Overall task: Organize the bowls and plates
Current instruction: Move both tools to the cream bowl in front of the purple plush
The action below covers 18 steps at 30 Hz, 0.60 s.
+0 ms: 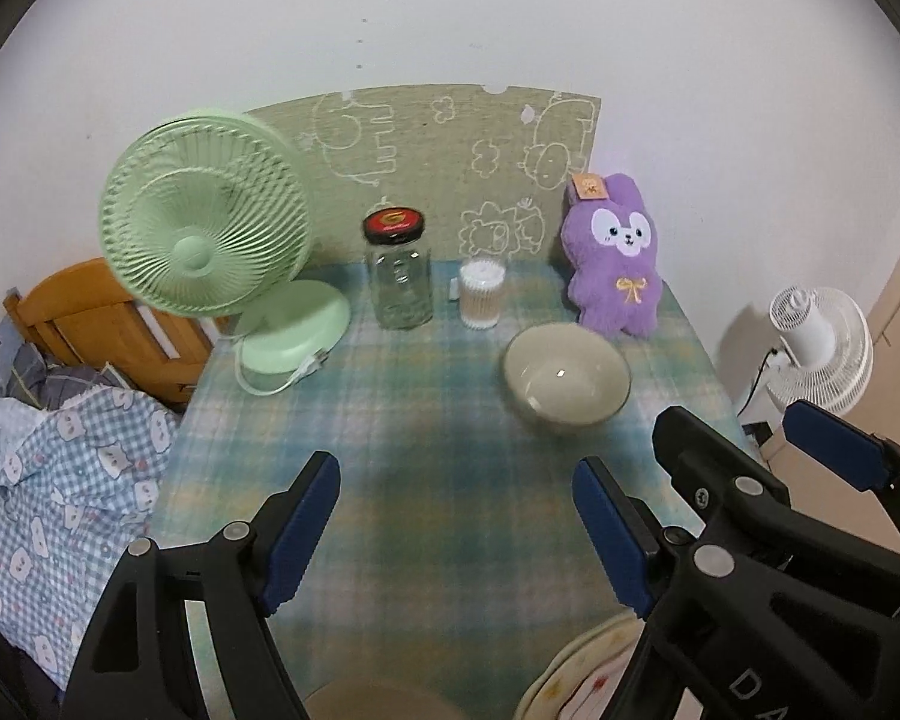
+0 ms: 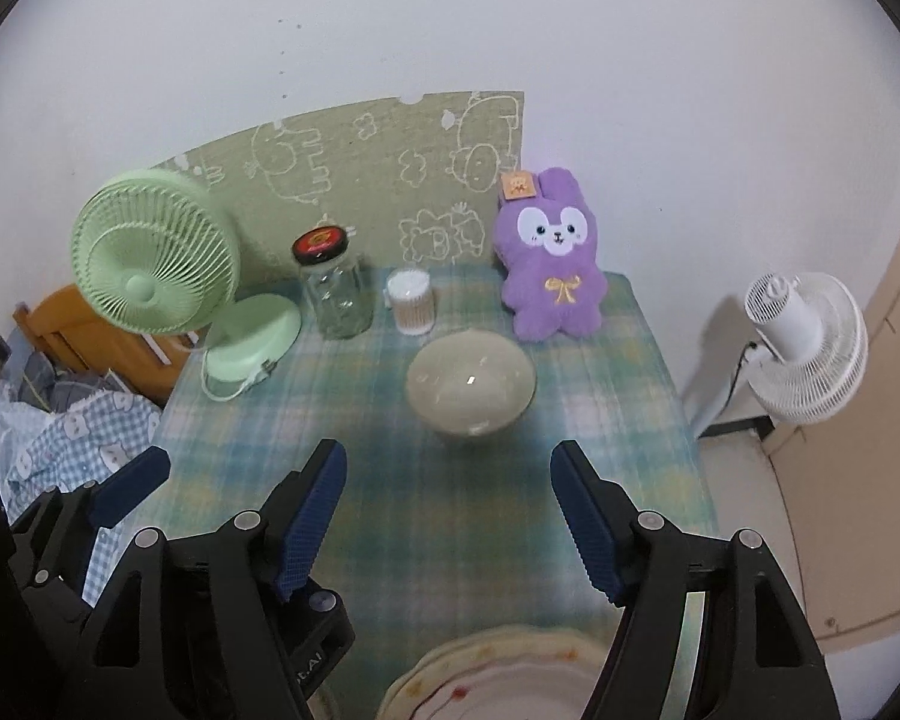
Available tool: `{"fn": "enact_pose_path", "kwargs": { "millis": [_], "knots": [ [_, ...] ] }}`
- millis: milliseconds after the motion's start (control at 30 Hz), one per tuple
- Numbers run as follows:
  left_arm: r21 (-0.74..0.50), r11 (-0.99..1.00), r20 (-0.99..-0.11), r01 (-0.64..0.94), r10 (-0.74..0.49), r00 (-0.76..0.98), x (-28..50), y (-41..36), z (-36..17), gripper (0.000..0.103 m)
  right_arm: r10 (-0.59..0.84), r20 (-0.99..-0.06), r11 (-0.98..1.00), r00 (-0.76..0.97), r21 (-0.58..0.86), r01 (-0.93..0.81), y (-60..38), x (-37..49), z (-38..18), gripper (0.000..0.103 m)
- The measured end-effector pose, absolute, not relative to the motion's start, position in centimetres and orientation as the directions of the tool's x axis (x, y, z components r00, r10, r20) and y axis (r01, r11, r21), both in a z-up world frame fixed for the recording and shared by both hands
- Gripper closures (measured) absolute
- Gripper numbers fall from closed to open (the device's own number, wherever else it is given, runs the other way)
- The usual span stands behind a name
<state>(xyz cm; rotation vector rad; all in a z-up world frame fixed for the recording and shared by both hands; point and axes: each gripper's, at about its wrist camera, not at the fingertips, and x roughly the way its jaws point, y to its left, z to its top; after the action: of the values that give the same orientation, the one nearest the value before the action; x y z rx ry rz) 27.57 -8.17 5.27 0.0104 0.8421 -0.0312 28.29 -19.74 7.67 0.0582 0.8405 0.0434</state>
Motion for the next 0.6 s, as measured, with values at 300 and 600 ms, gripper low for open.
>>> {"fn": "enact_pose_path", "kwargs": {
  "millis": [300,600],
  "knots": [
    [-0.012,1.000,-0.766,-0.024,0.007,0.643,34.4,-12.1,3.9,0.022,0.083,-0.740,0.997,0.667,0.060,-0.058,-24.3,35.9,6.4,0.029],
    [0.010,1.000,-0.784,-0.025,0.023,0.621,40.5,-14.9,0.8,0.023,0.100,-0.763,0.995,0.638,0.069,-0.074,-26.4,42.4,2.8,0.030]
  ]
}}
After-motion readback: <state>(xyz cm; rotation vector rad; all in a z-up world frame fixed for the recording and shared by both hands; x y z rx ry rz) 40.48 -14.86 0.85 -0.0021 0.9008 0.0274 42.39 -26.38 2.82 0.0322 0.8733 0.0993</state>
